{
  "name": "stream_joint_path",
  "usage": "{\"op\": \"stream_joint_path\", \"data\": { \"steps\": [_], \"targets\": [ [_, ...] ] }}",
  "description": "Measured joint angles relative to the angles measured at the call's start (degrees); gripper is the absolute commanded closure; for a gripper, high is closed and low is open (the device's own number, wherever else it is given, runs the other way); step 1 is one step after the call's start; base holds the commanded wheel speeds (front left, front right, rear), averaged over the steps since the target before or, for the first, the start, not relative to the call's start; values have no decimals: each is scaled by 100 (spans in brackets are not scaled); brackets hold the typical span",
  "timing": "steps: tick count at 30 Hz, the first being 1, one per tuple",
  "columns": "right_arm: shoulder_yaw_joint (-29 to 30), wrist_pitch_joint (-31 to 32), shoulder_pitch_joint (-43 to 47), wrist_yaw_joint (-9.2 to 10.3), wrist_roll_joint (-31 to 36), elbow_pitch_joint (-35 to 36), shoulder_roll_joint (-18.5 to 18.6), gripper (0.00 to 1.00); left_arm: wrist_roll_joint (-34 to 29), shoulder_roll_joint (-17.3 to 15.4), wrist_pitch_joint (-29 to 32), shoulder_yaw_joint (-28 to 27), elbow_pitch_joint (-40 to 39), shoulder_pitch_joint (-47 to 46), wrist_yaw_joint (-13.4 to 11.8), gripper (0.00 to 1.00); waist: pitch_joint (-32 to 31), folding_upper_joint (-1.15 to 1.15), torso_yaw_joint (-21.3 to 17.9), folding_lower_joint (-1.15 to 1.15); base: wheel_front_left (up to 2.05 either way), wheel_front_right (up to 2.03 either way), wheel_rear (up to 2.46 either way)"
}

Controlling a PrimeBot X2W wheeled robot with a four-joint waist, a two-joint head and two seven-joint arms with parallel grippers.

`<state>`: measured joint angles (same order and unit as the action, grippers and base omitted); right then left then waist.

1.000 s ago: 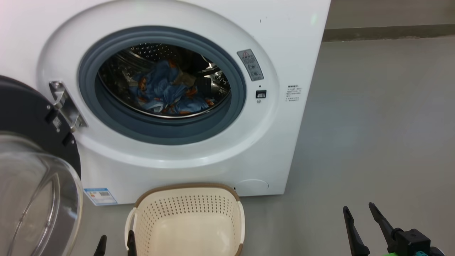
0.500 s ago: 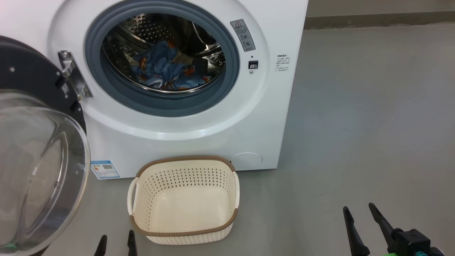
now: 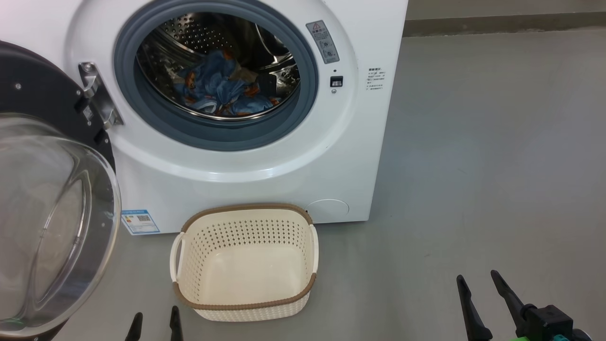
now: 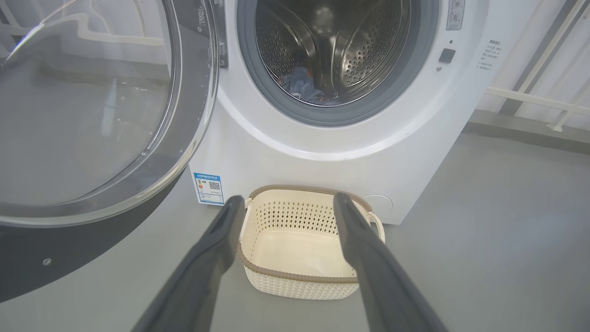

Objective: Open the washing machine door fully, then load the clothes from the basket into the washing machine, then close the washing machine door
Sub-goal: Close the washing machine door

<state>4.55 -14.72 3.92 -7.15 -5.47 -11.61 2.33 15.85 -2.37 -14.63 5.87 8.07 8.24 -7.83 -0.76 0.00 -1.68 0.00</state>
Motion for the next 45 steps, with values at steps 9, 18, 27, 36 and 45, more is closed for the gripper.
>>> {"op": "stream_joint_path", "data": {
  "steps": [9, 18, 27, 36, 45],
  "targets": [
    [-43, 0, 1, 0, -31, -7, 4, 0, 0, 0, 0, 8, 0, -2, -7, 0, -1, 0, 118, 0, 0, 0, 0],
    [-364, 0, -15, 0, -76, -37, 2, 0, 0, -1, 0, -102, -56, 0, -100, 0, -24, 0, 620, 0, 0, 0, 0],
    [-583, 0, -58, 0, -122, -75, 5, 0, -89, 0, 0, -248, -189, 12, -111, 0, -70, 0, 1421, 0, 0, 0, 0],
    [-758, 0, -163, 0, -120, -112, 7, 0, -204, -1, 0, -276, -243, 136, -187, 0, -167, 0, 2414, 0, 0, 0, 0],
    [-1010, 0, -355, 0, -120, -203, 10, 0, -191, -3, 0, -407, -446, 261, -350, 0, -216, 0, 2938, 0, 0, 0, 0]
  ]
}}
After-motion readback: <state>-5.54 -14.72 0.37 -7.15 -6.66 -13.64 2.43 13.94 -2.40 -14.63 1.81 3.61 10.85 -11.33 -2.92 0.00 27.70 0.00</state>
